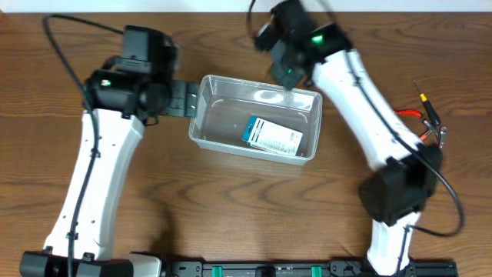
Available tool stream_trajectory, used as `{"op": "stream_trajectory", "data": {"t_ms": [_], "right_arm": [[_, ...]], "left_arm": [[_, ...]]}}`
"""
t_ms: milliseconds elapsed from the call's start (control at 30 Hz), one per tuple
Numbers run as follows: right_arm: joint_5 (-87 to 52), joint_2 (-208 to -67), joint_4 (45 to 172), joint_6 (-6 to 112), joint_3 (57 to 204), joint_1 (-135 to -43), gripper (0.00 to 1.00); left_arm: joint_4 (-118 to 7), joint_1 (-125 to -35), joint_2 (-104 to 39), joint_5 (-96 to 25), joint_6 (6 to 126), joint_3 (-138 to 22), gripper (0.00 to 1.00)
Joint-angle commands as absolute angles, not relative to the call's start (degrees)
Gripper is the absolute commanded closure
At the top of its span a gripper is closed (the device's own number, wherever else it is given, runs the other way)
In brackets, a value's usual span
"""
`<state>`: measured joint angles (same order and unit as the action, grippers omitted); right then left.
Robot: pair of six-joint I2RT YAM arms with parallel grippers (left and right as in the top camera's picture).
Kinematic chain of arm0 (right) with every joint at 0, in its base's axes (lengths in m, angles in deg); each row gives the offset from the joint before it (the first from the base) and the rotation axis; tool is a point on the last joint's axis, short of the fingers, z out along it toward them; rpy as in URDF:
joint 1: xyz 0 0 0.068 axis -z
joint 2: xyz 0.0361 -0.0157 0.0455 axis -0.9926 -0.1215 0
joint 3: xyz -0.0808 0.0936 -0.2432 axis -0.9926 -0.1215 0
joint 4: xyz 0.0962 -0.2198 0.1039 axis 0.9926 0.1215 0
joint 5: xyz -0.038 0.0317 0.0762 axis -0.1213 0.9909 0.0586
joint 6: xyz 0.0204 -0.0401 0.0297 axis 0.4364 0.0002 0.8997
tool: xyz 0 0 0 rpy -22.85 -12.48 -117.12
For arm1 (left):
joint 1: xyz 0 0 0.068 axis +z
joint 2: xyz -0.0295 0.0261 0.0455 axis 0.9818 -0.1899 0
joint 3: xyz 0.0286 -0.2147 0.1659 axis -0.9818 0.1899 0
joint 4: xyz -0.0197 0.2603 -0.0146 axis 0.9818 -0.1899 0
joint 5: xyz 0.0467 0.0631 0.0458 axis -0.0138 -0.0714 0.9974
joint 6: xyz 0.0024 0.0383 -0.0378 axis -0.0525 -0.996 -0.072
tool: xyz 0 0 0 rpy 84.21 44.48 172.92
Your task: Pack container
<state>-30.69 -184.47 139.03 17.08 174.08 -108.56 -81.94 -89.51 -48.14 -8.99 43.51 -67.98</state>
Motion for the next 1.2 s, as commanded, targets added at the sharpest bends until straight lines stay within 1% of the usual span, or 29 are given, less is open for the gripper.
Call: {"op": "stream_trajectory", "data": {"t_ms": [0,100,200,300,400,467,533,567,667,733,800,833,900,933,1033,1100,1167], "right_arm": [[-37.70,-177.70,138.53,30.54,176.90,-104.08,0.99],[-37.66,-174.42,138.61,36.40,176.90,-100.06,0.97],[-37.20,-172.30,139.14,37.58,176.90,-96.14,0.94],[-37.24,-171.21,139.95,37.54,176.90,-92.98,0.93],[-37.22,-170.99,141.24,37.56,176.90,-91.10,0.94],[-37.24,-170.99,142.22,37.58,176.90,-90.37,0.95],[-37.24,-170.99,142.88,37.56,176.90,-89.96,0.94],[-37.24,-170.99,143.14,37.56,176.90,-89.76,0.94],[-37.27,-170.99,143.55,37.54,176.90,-89.57,0.94],[-37.27,-170.99,143.55,37.56,176.90,-89.57,0.95],[-37.27,-170.99,143.55,37.56,176.90,-89.65,0.96],[-37.27,-170.99,143.55,37.56,176.90,-89.68,0.96],[-37.27,-170.97,143.55,37.56,176.90,-89.68,0.96],[-37.27,-170.99,143.55,37.54,176.90,-89.63,0.97],[-37.27,-170.99,143.55,37.54,176.90,-89.63,0.97],[-37.27,-170.99,143.55,37.32,176.90,-89.63,0.96],[-37.27,-170.99,143.57,37.32,176.90,-89.63,0.97]], "left_arm": [[-82.07,-93.01,-50.00,-8.70,38.77,-66.71,0.05],[-82.29,-94.78,-51.99,-8.70,38.42,-65.51,0.05],[-82.57,-95.96,-54.70,-8.73,38.16,-64.33,0.05],[-82.92,-96.79,-57.74,-8.73,38.03,-63.76,0.10],[-82.92,-97.43,-60.38,-8.70,38.03,-63.76,0.24],[-82.97,-97.58,-61.76,-8.70,38.05,-63.76,0.35],[-83.56,-97.56,-63.09,-8.66,38.05,-63.76,0.50],[-84.04,-97.49,-63.66,-8.66,38.05,-63.76,0.55],[-85.30,-97.49,-64.89,-8.66,38.09,-63.76,0.56],[-85.52,-97.51,-65.50,-8.66,38.11,-63.76,0.62],[-85.50,-97.51,-65.69,-8.66,38.31,-63.76,0.72],[-85.50,-97.51,-65.69,-8.66,38.29,-63.76,0.75],[-85.46,-97.51,-65.69,-8.66,38.29,-63.76,0.86],[-85.46,-97.51,-65.69,-8.66,38.29,-63.76,0.88],[-85.39,-97.51,-65.69,-8.66,38.29,-63.76,0.90],[-85.22,-97.51,-65.69,-8.66,38.29,-63.76,0.94],[-85.04,-97.51,-65.69,-8.68,38.29,-63.76,0.94]]}}
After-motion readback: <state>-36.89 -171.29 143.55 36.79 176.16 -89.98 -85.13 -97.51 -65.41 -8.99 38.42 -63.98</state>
